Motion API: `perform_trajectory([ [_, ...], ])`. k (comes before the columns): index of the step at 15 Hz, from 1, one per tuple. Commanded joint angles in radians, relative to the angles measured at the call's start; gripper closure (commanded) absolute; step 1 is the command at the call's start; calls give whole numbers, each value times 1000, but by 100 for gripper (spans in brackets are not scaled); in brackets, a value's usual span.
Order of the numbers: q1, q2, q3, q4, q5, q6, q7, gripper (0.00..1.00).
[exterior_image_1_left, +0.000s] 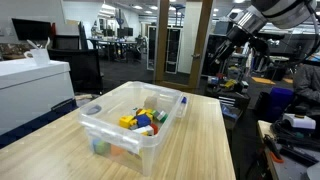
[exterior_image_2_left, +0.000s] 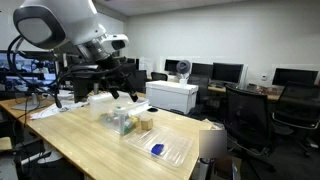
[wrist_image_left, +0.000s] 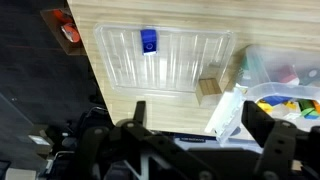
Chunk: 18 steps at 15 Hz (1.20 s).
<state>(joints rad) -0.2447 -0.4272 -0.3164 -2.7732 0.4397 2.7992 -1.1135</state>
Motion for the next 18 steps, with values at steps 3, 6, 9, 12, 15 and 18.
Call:
perform_trajectory([
  [3,0,0,0,0,0,0,0,3],
  [6,0,0,0,0,0,0,0,3],
  [9,0,0,0,0,0,0,0,1],
  [12,17,-9,-13,1,16,15,-19,0],
  [15,85,-60,12,3,25,38,-28,0],
  [18,236,-77,35,8,43,44,-27,0],
])
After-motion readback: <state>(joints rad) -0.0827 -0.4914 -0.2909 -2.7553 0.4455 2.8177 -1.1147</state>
